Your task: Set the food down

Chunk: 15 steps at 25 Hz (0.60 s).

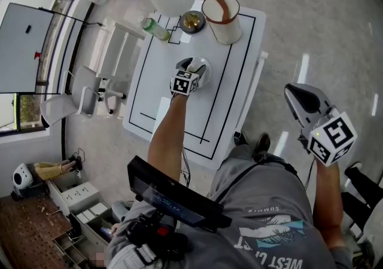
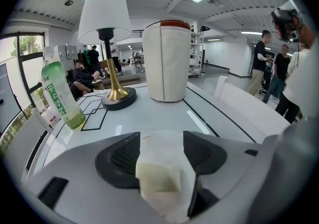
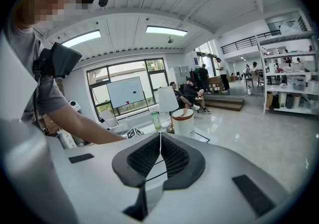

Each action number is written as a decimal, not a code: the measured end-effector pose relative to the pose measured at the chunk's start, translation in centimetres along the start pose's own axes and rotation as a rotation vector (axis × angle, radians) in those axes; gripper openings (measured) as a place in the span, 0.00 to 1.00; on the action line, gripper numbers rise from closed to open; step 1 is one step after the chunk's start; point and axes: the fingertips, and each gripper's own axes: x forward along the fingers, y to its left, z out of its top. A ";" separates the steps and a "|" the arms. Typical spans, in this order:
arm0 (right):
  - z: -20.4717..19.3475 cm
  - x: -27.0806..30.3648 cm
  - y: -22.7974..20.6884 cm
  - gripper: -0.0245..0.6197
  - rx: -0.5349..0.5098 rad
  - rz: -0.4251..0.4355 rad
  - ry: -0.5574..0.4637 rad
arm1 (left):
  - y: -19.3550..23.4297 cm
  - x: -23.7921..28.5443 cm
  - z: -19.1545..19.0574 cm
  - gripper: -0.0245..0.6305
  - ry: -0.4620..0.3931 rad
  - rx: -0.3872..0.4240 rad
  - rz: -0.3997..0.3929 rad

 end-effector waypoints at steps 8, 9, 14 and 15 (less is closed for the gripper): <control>0.3 -0.6 0.7 0.05 -0.009 0.036 -0.018 | 0.2 -2.9 5.0 0.44 -0.128 0.004 0.069; 0.3 -0.7 0.8 0.05 -0.010 0.042 -0.021 | 0.2 -3.3 5.6 0.44 -0.146 0.002 0.078; 0.6 -1.5 1.2 0.05 -0.025 0.072 -0.040 | 0.0 -6.3 8.7 0.44 -0.234 -0.008 0.126; 0.8 -1.7 1.3 0.05 -0.029 0.078 -0.044 | -0.1 -7.0 9.3 0.44 -0.253 -0.010 0.137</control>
